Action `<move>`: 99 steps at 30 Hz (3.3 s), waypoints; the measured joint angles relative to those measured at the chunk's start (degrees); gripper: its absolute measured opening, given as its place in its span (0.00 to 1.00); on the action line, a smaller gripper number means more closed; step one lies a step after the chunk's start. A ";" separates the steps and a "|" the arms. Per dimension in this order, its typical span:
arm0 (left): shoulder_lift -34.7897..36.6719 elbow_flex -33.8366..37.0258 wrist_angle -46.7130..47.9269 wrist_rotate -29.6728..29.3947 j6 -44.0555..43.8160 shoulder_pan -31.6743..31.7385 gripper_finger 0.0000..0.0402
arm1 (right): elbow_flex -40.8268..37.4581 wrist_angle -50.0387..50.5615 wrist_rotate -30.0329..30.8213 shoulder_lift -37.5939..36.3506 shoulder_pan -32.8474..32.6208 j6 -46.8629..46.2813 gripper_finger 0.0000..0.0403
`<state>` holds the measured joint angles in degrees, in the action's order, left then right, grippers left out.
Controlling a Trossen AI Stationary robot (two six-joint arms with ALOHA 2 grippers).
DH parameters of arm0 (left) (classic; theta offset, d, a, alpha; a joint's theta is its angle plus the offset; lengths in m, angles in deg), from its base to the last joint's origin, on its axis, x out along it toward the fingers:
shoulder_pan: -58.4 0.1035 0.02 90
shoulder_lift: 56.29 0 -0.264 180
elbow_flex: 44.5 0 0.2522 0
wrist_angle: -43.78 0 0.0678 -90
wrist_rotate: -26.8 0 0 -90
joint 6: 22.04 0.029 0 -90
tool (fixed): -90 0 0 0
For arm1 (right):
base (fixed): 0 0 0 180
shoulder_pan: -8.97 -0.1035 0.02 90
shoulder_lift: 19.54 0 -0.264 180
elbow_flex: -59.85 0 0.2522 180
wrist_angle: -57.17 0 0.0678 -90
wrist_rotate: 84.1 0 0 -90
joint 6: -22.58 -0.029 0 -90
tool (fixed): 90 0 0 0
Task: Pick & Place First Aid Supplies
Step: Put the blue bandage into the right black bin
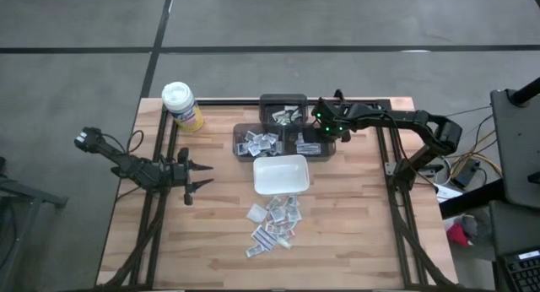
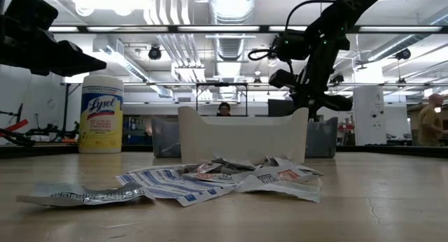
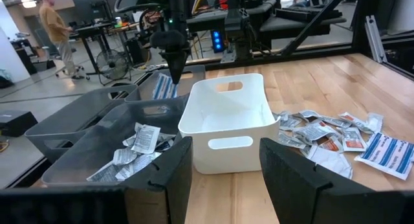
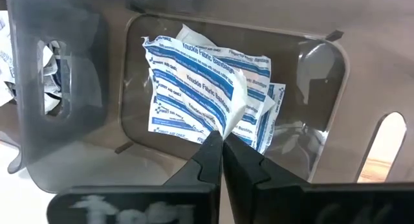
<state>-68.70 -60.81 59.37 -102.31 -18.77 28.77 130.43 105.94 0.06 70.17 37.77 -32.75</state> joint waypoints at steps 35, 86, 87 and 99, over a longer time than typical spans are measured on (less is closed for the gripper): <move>0.00 -0.04 0.30 0.00 0.00 -0.02 0.44 | 0.97 -2.52 -0.01 -0.26 0.00 4.01 0.20; -30.53 -19.20 -1.64 0.04 -2.88 0.00 0.44 | -21.11 -14.35 16.70 -45.69 -23.05 20.00 0.02; -32.36 -20.42 -1.37 0.26 -3.01 -0.01 0.44 | -21.81 -14.58 16.72 -46.43 -23.40 20.14 0.02; -52.20 -36.82 -0.69 0.39 -3.65 -0.04 0.44 | -29.59 -19.34 16.25 -59.68 -26.37 25.94 0.02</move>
<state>-120.90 -97.63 58.69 -101.92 -22.42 28.73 100.84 86.60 16.30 10.50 11.40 -6.81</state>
